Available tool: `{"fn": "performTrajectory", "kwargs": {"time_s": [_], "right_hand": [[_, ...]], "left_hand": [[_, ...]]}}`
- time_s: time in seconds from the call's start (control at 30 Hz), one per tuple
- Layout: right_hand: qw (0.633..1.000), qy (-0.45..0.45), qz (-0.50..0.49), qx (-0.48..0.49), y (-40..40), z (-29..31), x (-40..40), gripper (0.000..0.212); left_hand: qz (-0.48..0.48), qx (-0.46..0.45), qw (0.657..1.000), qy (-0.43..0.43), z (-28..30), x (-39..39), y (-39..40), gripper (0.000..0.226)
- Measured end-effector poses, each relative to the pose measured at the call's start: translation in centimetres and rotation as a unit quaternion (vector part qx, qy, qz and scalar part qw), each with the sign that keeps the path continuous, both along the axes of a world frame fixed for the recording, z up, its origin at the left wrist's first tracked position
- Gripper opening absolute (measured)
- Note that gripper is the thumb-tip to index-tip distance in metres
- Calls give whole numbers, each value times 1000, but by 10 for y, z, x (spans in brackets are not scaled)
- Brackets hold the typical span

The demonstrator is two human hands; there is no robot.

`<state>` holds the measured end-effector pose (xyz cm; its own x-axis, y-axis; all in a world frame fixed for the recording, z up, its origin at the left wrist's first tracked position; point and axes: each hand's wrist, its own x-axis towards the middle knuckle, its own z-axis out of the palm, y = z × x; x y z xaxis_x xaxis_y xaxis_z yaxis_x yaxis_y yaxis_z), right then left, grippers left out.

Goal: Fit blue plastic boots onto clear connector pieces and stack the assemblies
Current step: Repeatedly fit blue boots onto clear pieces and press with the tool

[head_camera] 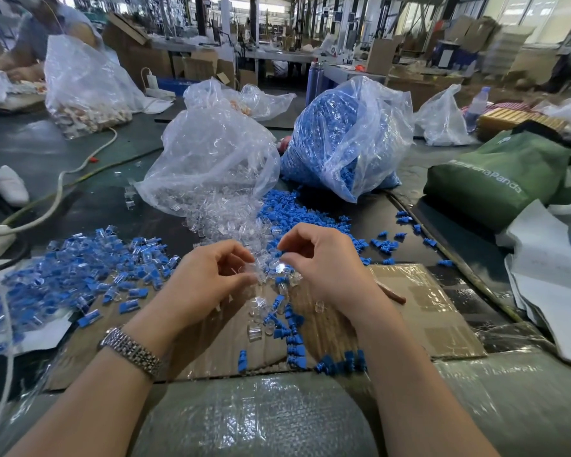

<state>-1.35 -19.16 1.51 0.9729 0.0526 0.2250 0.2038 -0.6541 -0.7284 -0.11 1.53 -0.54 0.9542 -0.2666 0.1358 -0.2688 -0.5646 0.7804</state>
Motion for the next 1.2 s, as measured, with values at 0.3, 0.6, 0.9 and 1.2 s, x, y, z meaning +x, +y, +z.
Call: {"fn": "performTrajectory", "kwargs": {"time_s": [0.3,0.6,0.9,1.2], "right_hand": [[1000,-6,-4,-3,0,0,0,10],[1000,-9,-5,-7,-1,2,-2,9],[1000,-2,3,-17,1,4,-4,8],[1000,-9,18,-7,1,5,-5,9]], "left_hand": [[33,-26,999,11,-2,2,-1,10],[-46,75,996,32,3,0,8,33],[-39,100,994,-23,1,-4,7,11],[-18,82,996,-8,0,-1,4,7]]}}
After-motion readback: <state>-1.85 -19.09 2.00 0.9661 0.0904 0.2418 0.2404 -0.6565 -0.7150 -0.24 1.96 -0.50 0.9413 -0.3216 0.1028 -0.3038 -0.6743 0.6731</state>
